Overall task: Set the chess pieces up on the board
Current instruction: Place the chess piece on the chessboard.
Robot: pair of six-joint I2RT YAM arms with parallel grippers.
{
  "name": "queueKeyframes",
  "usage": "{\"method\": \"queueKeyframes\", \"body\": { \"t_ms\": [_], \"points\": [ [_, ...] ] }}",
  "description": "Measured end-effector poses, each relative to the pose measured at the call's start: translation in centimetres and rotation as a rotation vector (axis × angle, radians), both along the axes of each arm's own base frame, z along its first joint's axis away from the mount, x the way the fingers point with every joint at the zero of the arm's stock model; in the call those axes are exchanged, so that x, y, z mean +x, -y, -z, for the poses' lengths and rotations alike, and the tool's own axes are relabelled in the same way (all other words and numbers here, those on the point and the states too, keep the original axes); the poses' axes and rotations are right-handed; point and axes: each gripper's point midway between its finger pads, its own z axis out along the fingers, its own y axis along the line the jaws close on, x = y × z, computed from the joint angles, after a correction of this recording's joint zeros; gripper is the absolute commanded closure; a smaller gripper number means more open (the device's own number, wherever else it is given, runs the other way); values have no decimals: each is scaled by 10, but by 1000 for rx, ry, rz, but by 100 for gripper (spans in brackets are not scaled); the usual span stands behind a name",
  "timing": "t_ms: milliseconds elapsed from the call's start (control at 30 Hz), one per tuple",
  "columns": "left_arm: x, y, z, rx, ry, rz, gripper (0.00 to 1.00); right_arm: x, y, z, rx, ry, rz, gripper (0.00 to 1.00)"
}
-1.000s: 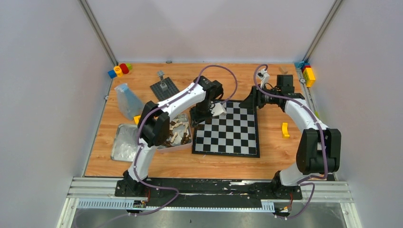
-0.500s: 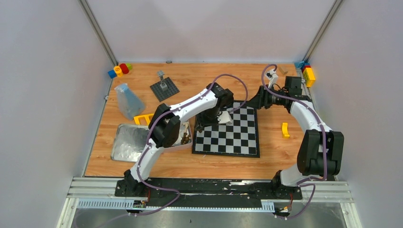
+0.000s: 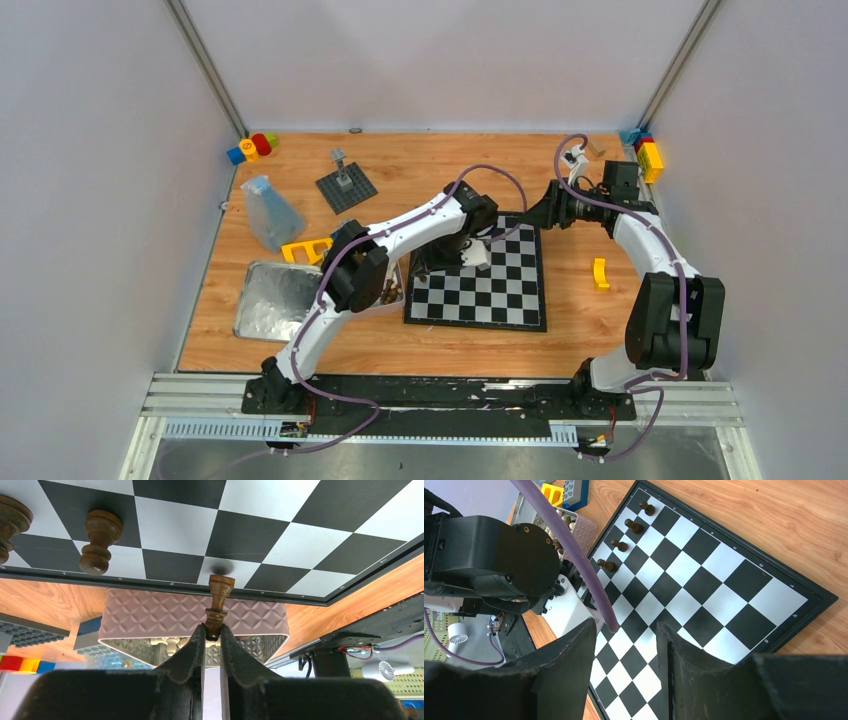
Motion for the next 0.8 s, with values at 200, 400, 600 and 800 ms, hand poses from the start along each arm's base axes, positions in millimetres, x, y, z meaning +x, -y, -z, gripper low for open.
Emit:
{"method": "queueKeyframes", "body": {
  "t_ms": [200, 400, 600, 800],
  "points": [
    [0, 1, 0, 5, 5, 8, 75, -1, -1, -1, 5, 0, -4, 52],
    [-1, 2, 0, 7, 8, 15, 73, 0, 0, -1, 7, 1, -3, 52],
    [-3, 4, 0, 7, 8, 21, 72, 0, 1, -1, 7, 0, -3, 52],
    [-3, 4, 0, 7, 7, 21, 76, -1, 0, -1, 9, 1, -4, 52]
  ]
}}
